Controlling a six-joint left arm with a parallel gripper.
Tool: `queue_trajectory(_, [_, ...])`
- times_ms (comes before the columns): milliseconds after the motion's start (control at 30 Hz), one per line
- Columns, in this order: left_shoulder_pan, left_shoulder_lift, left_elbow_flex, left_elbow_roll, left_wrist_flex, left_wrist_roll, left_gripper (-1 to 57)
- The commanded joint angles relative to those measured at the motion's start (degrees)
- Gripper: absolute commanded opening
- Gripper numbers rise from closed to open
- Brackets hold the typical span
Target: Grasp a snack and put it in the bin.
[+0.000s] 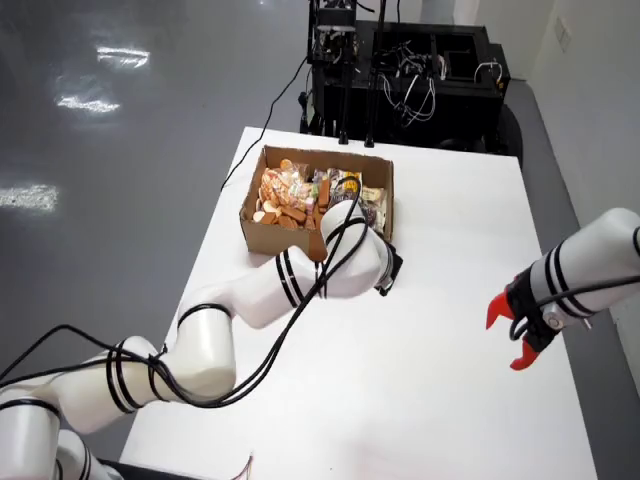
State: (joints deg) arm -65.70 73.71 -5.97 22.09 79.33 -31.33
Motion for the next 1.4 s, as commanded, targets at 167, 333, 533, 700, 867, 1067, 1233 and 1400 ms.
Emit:
queue_trajectory(167, [-2.43,-9.75,17.87,-2.23,-0.31,0.8,-0.5])
queue_trajectory(333, [-3.5,-17.41,31.33,-3.97,-0.95,2.23,-0.5])
queue_trajectory(533, [-5.06,-23.07,41.03,-7.18,-1.75,7.86,-0.3])
queue_trajectory(700, [-7.03,-24.71,43.88,-10.19,-2.0,13.68,0.3])
queue_trajectory(867, [-8.29,-25.26,44.11,-12.87,-2.31,18.28,1.8])
queue_trajectory(1067, [-8.01,-24.38,40.49,-15.86,-2.59,21.41,2.2])
queue_trajectory(1233, [-7.12,-22.97,36.98,-17.73,-2.71,20.81,1.7])
queue_trajectory(1400, [-6.46,-21.43,34.0,-18.48,-2.75,18.39,0.8])
